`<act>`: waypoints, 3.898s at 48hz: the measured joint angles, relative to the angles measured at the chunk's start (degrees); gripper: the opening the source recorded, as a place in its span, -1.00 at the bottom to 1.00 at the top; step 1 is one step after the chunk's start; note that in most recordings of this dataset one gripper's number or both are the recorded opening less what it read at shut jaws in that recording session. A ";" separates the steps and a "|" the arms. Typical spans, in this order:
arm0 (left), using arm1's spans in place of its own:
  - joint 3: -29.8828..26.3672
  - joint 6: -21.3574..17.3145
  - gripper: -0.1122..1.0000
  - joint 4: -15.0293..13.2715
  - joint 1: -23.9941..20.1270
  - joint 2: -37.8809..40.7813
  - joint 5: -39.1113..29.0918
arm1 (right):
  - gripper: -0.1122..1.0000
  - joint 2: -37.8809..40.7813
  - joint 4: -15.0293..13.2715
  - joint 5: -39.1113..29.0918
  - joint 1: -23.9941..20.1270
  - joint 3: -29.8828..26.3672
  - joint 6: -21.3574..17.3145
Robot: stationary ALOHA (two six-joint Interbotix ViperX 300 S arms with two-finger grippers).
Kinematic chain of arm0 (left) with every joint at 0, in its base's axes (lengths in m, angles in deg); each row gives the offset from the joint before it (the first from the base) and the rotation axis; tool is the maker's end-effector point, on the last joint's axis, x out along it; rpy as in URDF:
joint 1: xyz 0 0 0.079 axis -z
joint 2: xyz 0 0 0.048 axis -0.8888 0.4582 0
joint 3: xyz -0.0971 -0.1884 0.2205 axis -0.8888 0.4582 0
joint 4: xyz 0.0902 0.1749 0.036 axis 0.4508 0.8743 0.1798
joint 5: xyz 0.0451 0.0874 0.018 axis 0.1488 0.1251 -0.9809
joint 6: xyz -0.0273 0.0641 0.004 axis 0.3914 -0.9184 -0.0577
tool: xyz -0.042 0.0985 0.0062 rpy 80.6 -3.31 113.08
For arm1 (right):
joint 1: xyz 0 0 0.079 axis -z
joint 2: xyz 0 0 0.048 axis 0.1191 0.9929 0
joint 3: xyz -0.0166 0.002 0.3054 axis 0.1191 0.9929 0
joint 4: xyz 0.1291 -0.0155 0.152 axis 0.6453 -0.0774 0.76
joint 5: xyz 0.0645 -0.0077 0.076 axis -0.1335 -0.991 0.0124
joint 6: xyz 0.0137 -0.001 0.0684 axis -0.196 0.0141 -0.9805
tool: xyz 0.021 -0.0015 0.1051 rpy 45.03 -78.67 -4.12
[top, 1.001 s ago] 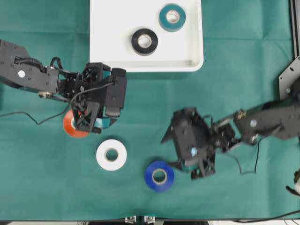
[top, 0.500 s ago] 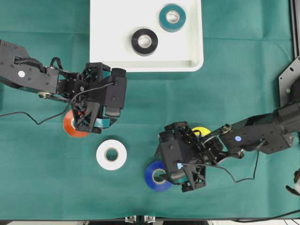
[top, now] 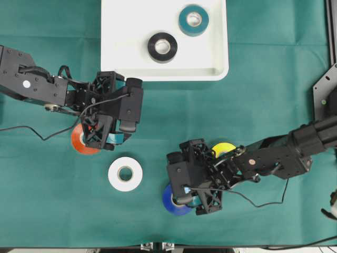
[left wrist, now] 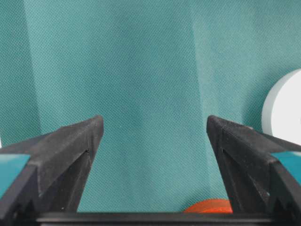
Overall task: Put the tape alternately from left to right into the white case.
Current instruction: 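Close the right gripper on the blue roll's rim and lift, then carry the blue roll with the right gripper into the tray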
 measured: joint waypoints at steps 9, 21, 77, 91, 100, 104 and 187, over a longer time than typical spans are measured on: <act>0.00 0.00 0.37 0.00 0.00 0.00 0.09 | 0.55 0.62 0.00 -0.70 0.00 -0.79 0.00; 0.00 0.00 0.37 0.00 0.00 0.00 0.09 | -0.04 0.62 -0.35 -0.79 0.00 -0.97 0.00; 0.18 0.00 0.36 0.00 1.41 0.00 0.09 | -0.28 -15.47 -5.54 -11.60 6.06 3.52 0.53; 0.09 0.00 0.36 0.09 1.49 0.00 0.09 | -0.28 -18.19 -9.40 -11.69 12.48 3.60 0.53; 0.09 0.00 0.37 0.00 1.58 0.00 0.09 | -0.28 -18.37 -10.72 -11.60 16.61 3.60 0.70; 0.09 0.00 0.36 0.09 1.58 -0.09 0.09 | -0.28 -18.37 -11.25 -11.69 18.37 3.60 0.70; 0.62 0.18 0.37 0.00 1.93 0.00 1.14 | -0.28 -3.96 -16.79 2.99 49.13 -2.72 1.93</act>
